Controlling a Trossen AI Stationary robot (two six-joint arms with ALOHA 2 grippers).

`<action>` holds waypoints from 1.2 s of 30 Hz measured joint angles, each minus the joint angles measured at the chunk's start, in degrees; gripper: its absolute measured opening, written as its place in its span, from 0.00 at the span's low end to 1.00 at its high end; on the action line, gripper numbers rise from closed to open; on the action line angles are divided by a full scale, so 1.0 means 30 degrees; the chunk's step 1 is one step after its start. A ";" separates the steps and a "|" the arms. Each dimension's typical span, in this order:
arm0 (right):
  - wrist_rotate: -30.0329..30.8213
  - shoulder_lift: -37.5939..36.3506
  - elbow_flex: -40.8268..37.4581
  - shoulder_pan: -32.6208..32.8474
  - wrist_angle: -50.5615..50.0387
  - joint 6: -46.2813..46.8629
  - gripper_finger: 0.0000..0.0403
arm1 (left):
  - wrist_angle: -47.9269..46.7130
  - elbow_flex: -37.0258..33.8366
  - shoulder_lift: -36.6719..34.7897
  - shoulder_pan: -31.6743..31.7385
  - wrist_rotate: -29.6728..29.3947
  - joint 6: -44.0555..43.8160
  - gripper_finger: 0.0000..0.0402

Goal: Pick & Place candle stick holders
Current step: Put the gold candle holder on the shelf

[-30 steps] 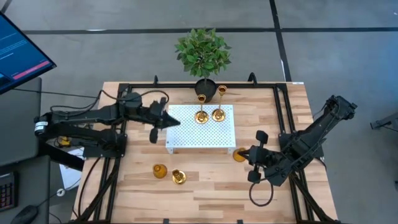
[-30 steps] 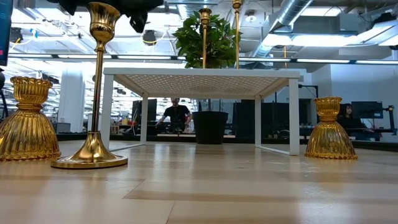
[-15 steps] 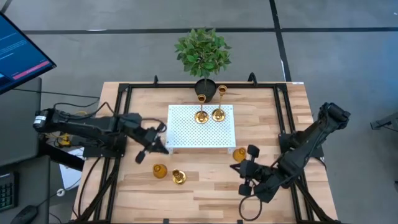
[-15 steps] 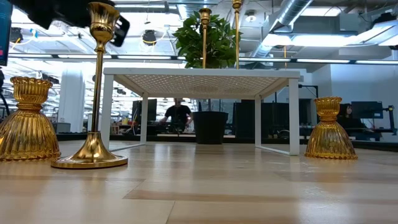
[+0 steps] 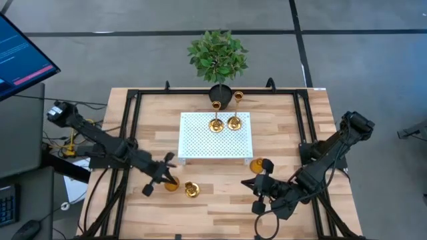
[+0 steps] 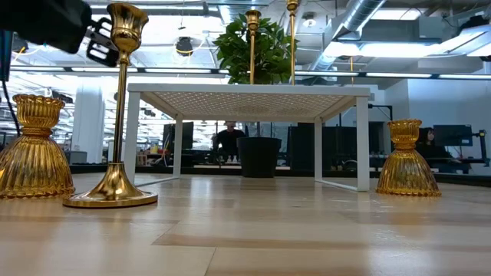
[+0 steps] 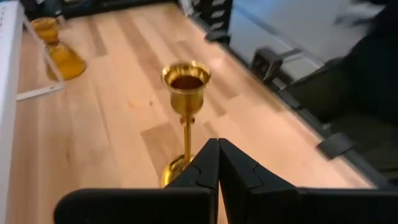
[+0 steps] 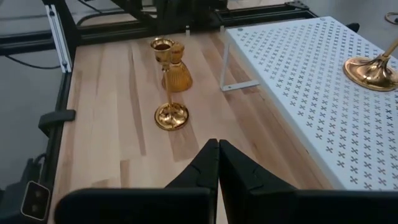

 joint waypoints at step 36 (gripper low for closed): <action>0.0078 -0.0007 0.0000 0.0360 -0.0451 -0.0185 0.00 | 0.6635 0.4554 1.2896 -1.1824 -2.4157 -0.9507 0.00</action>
